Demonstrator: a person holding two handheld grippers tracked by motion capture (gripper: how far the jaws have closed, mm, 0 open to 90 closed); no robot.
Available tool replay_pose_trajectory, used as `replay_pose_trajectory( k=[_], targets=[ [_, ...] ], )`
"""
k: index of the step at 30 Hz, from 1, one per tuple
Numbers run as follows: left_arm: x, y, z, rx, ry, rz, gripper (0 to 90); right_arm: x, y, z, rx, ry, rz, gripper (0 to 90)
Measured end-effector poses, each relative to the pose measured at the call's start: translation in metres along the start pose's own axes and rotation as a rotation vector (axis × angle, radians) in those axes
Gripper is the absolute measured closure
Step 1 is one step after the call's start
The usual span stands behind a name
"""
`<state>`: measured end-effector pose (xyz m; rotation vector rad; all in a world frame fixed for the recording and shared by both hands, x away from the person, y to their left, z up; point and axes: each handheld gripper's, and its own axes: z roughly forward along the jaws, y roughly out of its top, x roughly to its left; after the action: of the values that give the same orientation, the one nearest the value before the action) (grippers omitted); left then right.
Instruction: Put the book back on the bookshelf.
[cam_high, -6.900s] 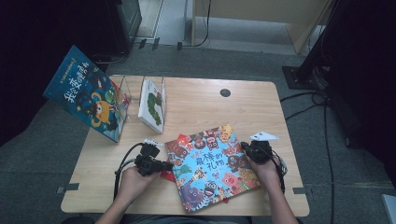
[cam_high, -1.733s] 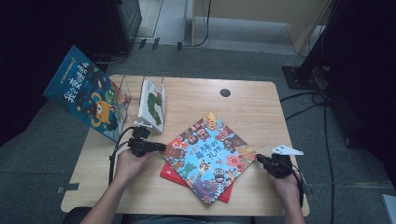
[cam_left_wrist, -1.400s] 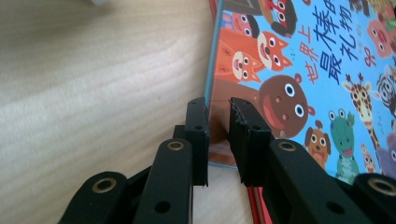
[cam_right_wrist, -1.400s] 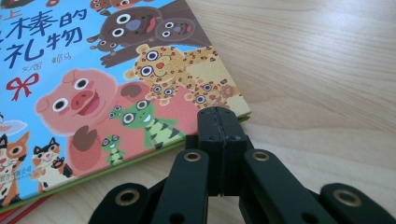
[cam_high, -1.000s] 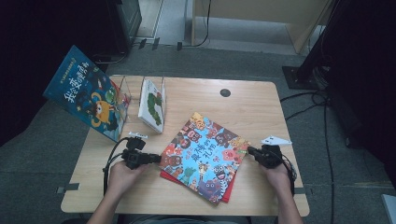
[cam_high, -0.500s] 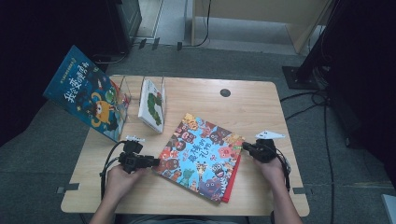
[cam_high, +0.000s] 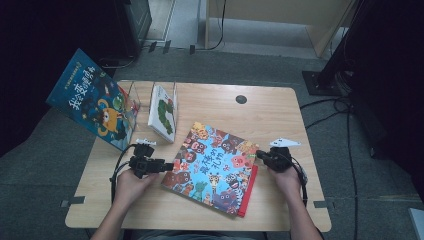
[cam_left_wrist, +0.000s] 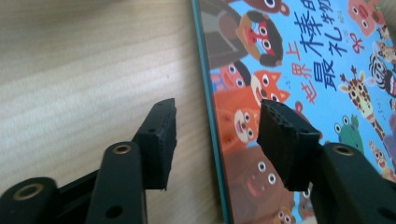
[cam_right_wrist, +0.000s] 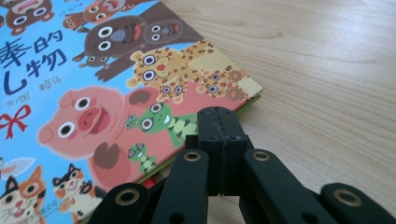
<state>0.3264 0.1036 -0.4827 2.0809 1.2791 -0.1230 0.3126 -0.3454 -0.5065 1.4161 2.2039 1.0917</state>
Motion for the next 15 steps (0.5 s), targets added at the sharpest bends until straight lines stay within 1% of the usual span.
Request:
replay_pose_trajectory(
  k=[2, 4, 5, 7, 9, 10, 12, 15],
  targets=[
    [0.001, 0.004, 0.001, 0.002, 0.002, 0.001, 45.2, 0.003, -0.002, -0.004, -0.005, 0.001, -0.012, 90.0],
    [0.000, 0.008, 0.001, 0.001, 0.000, 0.008, 45.3, 0.004, -0.003, -0.006, -0.010, 0.006, -0.011, 90.0],
    [0.000, 0.012, 0.002, -0.002, 0.002, 0.018, 45.0, 0.007, -0.005, -0.009, -0.014, 0.012, -0.017, 90.0],
    [0.000, 0.013, 0.002, 0.000, 0.001, 0.022, 44.6, 0.008, -0.006, -0.010, -0.013, 0.016, -0.021, 90.0],
    [0.000, 0.017, 0.005, 0.011, -0.002, 0.026, 43.9, 0.013, -0.010, -0.013, -0.005, 0.027, -0.039, 89.9],
    [0.000, 0.018, 0.006, 0.018, -0.003, 0.030, 43.9, 0.013, -0.010, -0.013, -0.005, 0.027, -0.039, 89.9],
    [0.000, 0.020, 0.009, 0.025, 0.001, 0.039, 43.7, 0.016, -0.012, -0.014, -0.006, 0.031, -0.059, 89.7],
    [0.002, 0.023, 0.013, 0.031, -0.001, 0.037, 43.6, 0.020, -0.014, -0.016, -0.003, 0.041, -0.066, 89.7]
  ],
)
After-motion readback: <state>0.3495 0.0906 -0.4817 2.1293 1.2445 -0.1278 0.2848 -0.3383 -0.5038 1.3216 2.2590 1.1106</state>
